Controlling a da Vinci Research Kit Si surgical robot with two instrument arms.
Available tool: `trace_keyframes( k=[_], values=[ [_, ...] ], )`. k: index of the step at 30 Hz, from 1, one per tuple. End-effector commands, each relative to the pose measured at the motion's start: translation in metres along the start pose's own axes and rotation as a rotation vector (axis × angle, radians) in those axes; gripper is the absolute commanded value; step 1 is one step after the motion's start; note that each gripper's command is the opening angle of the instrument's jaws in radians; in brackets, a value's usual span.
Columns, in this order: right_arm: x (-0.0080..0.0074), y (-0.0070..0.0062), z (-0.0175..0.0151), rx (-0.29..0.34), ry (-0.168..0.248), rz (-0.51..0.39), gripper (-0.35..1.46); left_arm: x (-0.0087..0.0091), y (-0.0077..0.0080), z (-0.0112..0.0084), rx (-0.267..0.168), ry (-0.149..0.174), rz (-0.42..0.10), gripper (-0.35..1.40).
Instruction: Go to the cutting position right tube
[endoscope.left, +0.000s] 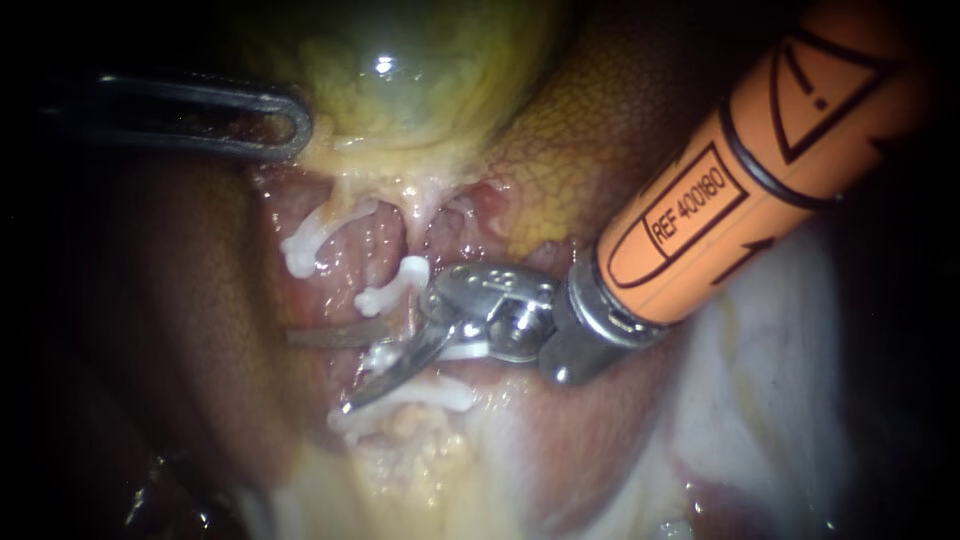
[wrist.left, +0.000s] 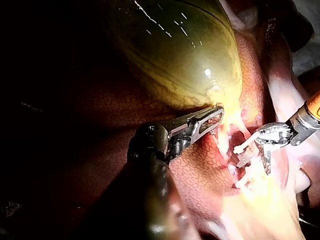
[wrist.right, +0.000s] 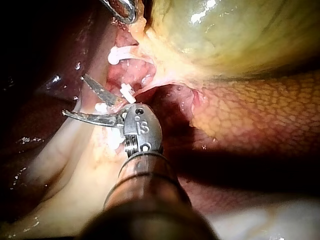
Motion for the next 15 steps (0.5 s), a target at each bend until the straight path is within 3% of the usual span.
trace_keyframes(
  k=[1, 15],
  values=[
    [0.0, 0.0001, -0.0001, -0.002, 0.0, 0.0, 0.94, 0.0, 0.0, 0.0, 0.0, 0.0, 0.0, -0.35],
    [0.0, 0.0002, -0.0001, -0.017, 0.004, 0.0, 1.03, 0.0, 0.0001, 0.0, 0.001, 0.0, 0.0, -0.35]
  ],
)
